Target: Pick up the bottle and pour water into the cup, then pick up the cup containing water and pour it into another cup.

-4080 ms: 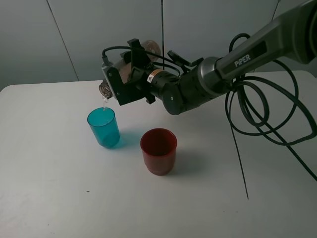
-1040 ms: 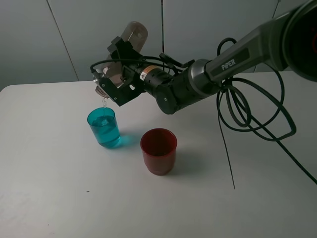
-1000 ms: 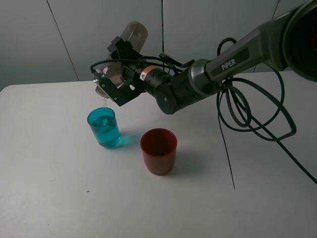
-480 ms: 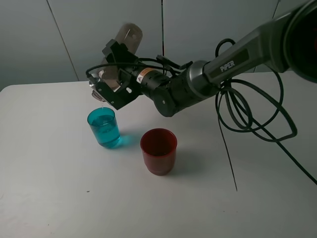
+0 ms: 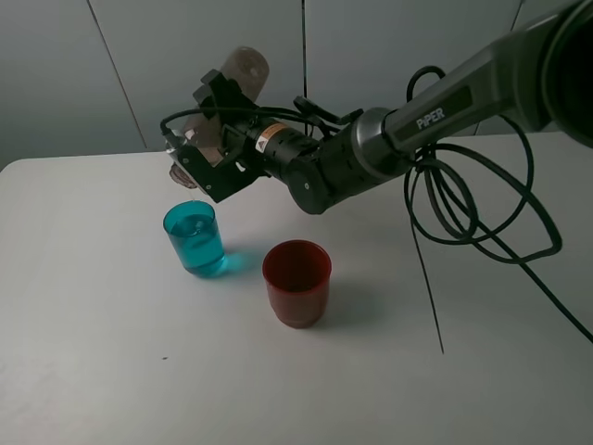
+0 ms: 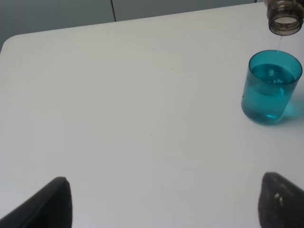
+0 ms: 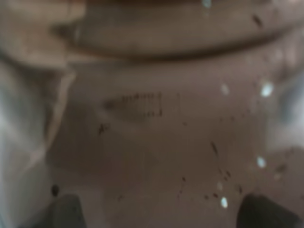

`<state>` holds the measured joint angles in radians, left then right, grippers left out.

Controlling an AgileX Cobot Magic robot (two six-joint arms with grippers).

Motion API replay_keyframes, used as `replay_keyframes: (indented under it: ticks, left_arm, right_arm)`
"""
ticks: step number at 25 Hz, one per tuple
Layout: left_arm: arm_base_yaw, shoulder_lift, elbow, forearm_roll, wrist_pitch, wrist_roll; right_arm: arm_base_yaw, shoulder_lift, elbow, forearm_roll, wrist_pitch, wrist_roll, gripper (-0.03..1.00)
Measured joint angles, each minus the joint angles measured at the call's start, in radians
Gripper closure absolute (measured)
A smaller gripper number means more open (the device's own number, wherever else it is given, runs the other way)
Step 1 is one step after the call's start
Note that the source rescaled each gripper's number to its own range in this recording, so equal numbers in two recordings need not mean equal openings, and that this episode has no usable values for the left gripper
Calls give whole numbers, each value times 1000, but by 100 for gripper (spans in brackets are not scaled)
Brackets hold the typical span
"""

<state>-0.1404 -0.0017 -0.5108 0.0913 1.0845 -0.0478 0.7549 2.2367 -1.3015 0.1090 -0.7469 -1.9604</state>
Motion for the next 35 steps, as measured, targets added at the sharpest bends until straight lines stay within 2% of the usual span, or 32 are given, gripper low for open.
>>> replay_keyframes:
  ticks: [4, 10, 14, 20, 23, 27, 35]
  left_arm:
    - [0, 0, 0, 0, 0, 0]
    - [0, 0, 0, 0, 0, 0]
    - [0, 0, 0, 0, 0, 0]
    - [0, 0, 0, 0, 0, 0]
    - [0, 0, 0, 0, 0, 0]
    - [0, 0, 0, 0, 0, 0]
    - [0, 0, 0, 0, 0, 0]
  right_arm:
    - [0, -20, 0, 41, 12, 50, 97]
    - [4, -56, 0, 113, 99, 193, 97]
    - [8, -121, 0, 142, 253, 348, 97]
    - [12, -216, 0, 190, 548, 598, 97]
    - [10, -250, 0, 210, 650, 723, 97]
    - [-38, -279, 0, 332, 718, 828, 97]
    - [-183, -284, 0, 580, 897, 854, 97]
